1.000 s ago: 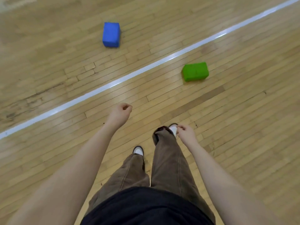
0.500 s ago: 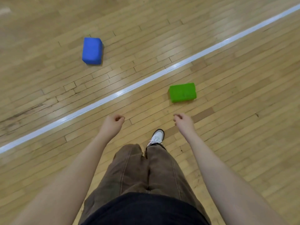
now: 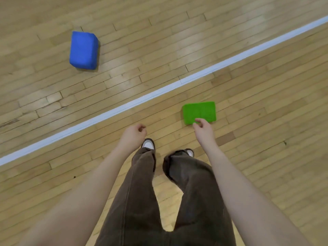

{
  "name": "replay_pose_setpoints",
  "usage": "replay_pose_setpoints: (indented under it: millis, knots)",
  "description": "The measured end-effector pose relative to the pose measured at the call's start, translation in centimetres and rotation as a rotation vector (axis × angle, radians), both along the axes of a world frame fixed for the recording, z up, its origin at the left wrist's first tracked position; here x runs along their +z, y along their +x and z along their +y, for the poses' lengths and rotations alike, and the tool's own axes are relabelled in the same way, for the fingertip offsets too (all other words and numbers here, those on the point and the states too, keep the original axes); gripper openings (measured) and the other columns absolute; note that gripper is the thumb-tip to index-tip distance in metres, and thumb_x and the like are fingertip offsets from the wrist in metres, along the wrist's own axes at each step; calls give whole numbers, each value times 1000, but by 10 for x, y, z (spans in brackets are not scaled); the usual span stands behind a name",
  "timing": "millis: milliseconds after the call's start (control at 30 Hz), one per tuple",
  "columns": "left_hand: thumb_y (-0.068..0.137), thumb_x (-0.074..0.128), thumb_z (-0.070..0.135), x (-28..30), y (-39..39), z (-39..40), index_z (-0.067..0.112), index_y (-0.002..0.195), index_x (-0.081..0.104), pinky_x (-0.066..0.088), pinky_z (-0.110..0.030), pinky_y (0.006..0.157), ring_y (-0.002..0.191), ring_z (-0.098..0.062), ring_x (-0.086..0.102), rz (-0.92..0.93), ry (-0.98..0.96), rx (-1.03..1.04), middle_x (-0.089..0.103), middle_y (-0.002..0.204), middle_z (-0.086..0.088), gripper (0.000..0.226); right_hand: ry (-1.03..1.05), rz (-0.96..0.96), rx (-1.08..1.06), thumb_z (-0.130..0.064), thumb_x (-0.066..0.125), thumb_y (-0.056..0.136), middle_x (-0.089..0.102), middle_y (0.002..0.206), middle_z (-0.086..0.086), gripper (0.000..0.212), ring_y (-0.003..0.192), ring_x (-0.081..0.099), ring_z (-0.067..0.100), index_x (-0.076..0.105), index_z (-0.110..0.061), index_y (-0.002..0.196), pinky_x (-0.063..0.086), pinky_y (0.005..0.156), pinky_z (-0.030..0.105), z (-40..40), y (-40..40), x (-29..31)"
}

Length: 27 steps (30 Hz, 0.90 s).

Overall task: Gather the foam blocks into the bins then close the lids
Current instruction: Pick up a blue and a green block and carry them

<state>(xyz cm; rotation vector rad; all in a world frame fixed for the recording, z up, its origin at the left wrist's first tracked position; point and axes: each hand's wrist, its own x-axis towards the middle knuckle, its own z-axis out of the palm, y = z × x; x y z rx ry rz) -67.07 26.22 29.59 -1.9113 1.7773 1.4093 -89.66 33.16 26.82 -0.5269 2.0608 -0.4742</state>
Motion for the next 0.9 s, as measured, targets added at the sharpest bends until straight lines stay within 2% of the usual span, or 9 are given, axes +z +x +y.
replay_pose_setpoints:
  millis: [67,133,200,333,433,567,667,767,900]
  knots:
    - [96,42,27,-42,-35,-23,17,131,50,48,-32,81,96,-18,55,-8,-36,-133,56,125,-5,37,27,10,-55,-24,46,97,55,112,4,39,81,53,12,46,-13,135,40,66,22,-10,-22,-39]
    - [96,41,31,-95,-76,-41,20,135,45,48,-40,90,108,-24,53,-7,-109,-289,52,131,-6,41,51,36,-108,-30,48,96,51,128,9,46,105,53,20,42,-14,139,40,83,28,-16,-49,-91]
    - [97,40,32,-153,-119,-53,21,139,41,40,-43,99,121,-28,45,-8,-156,-459,45,138,-7,44,94,69,-150,-33,50,95,45,138,10,50,122,46,25,41,-15,141,37,94,32,-16,-75,-151]
    - [96,40,34,-277,-192,-68,25,143,34,26,-41,106,132,-29,31,-29,-251,-730,35,148,-4,48,155,150,-150,-41,51,93,36,147,9,54,131,39,28,39,-20,142,28,108,42,-8,-124,-280]
    - [95,43,38,-364,-231,-67,25,145,31,20,-43,110,136,-29,24,7,-298,-814,27,152,-4,53,305,241,-115,-54,49,90,24,151,12,66,134,33,36,28,-28,146,19,108,57,3,-147,-362]
    - [90,50,47,-456,-264,-62,26,147,23,16,-46,112,139,-31,15,12,-358,-940,13,156,-6,67,394,399,-187,-68,50,82,4,156,19,97,138,22,41,5,-17,151,21,109,56,8,-147,-445]
    - [80,53,65,-498,-268,-57,26,149,16,14,-47,112,141,-32,13,7,-435,-1074,6,157,-7,87,376,452,-311,-73,50,77,1,157,18,111,140,21,39,-3,-8,150,20,111,56,11,-138,-483]
    - [64,51,82,-517,-262,-47,23,151,4,8,-49,114,143,-32,4,-22,-470,-1161,-6,158,-9,115,289,468,-364,-70,48,80,8,156,19,107,138,27,37,-4,-9,150,23,109,55,13,-128,-496]
    - [52,53,88,-521,-257,-40,18,150,-11,1,-54,114,143,-36,-10,-74,-469,-1133,-18,155,-14,136,-22,427,-428,-53,58,86,2,159,13,97,144,15,27,-2,-14,152,21,113,46,6,-125,-492]
